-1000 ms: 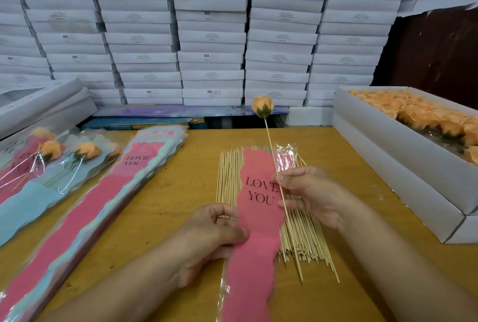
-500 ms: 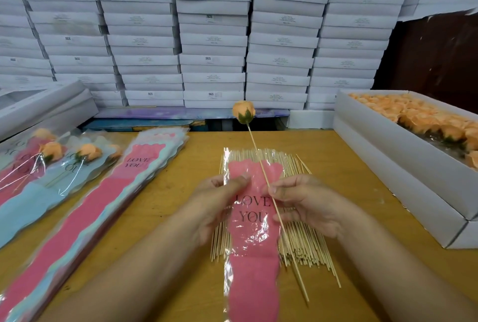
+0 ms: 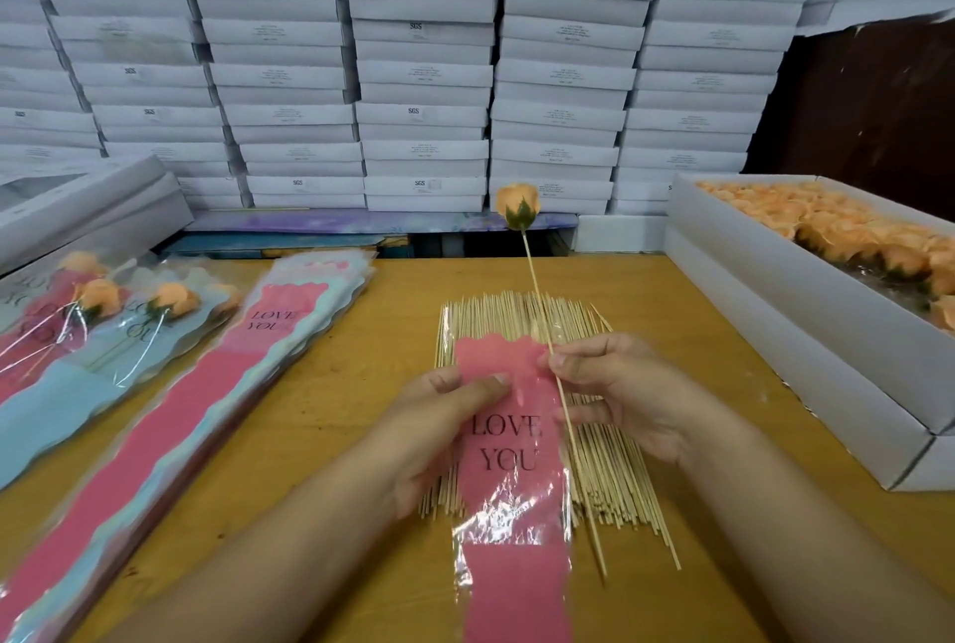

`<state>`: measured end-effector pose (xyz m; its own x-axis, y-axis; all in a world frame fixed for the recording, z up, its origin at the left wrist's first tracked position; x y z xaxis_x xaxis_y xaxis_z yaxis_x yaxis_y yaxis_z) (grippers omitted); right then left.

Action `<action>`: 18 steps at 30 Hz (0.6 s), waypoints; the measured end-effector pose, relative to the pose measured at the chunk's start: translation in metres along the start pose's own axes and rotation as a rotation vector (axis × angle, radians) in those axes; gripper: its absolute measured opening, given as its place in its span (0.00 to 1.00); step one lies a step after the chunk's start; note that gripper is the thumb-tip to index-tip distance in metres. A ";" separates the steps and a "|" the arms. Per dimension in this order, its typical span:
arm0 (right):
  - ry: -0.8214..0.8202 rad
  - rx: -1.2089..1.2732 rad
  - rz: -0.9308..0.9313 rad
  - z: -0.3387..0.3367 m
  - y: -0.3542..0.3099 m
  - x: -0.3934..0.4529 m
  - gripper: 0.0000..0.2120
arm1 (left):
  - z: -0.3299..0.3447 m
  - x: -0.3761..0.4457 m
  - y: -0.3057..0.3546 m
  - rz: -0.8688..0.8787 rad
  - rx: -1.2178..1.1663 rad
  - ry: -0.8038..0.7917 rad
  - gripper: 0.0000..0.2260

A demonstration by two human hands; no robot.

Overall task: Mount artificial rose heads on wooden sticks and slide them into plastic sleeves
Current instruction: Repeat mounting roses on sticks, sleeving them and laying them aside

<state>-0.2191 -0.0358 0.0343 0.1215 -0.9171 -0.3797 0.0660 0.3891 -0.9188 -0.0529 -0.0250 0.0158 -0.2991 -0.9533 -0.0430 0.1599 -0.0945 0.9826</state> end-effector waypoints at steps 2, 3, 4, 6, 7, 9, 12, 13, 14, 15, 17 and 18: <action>-0.007 -0.013 0.001 0.002 0.001 0.000 0.05 | 0.004 -0.002 -0.003 -0.024 -0.022 -0.035 0.05; -0.010 -0.017 -0.002 0.003 0.001 0.000 0.04 | 0.004 -0.003 -0.003 -0.027 -0.025 -0.036 0.09; -0.011 -0.022 -0.006 0.004 0.000 0.000 0.03 | 0.003 -0.002 -0.004 -0.023 -0.027 -0.040 0.09; -0.015 -0.028 -0.013 0.005 -0.001 -0.002 0.04 | 0.003 -0.002 -0.002 -0.002 -0.019 -0.034 0.04; -0.020 -0.025 -0.012 0.006 -0.001 -0.002 0.04 | 0.002 -0.002 -0.002 0.002 -0.016 -0.025 0.07; -0.030 -0.017 -0.008 0.008 -0.001 -0.003 0.03 | 0.001 -0.002 -0.002 0.004 -0.021 -0.010 0.08; -0.022 -0.009 -0.014 0.006 -0.001 -0.003 0.03 | 0.001 -0.003 -0.001 -0.002 -0.002 0.000 0.04; -0.011 -0.006 -0.016 0.004 -0.001 -0.002 0.02 | 0.000 -0.003 -0.002 -0.004 0.010 0.009 0.10; -0.002 -0.005 -0.015 0.003 -0.001 -0.002 0.02 | -0.001 -0.003 -0.004 -0.013 0.008 0.014 0.13; 0.000 -0.009 -0.014 0.003 -0.001 -0.001 0.02 | -0.002 -0.004 -0.005 -0.022 0.008 0.024 0.13; -0.007 -0.032 -0.012 0.003 0.000 0.000 0.02 | -0.002 -0.005 -0.005 -0.031 -0.005 0.038 0.06; -0.010 -0.041 -0.011 0.003 0.001 0.000 0.03 | -0.003 -0.005 -0.005 -0.033 -0.014 0.053 0.03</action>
<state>-0.2157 -0.0356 0.0337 0.1310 -0.9204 -0.3685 0.0272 0.3749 -0.9267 -0.0496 -0.0202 0.0102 -0.2539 -0.9634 -0.0857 0.1641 -0.1302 0.9778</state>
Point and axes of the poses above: each hand's wrist, its own x-axis towards the middle knuckle, its own z-axis out of the palm, y = z × x, the point moved 9 cm from there along x, towards the middle knuckle, and after that the axes turned 11 degrees about z, right-handed, at the moved point
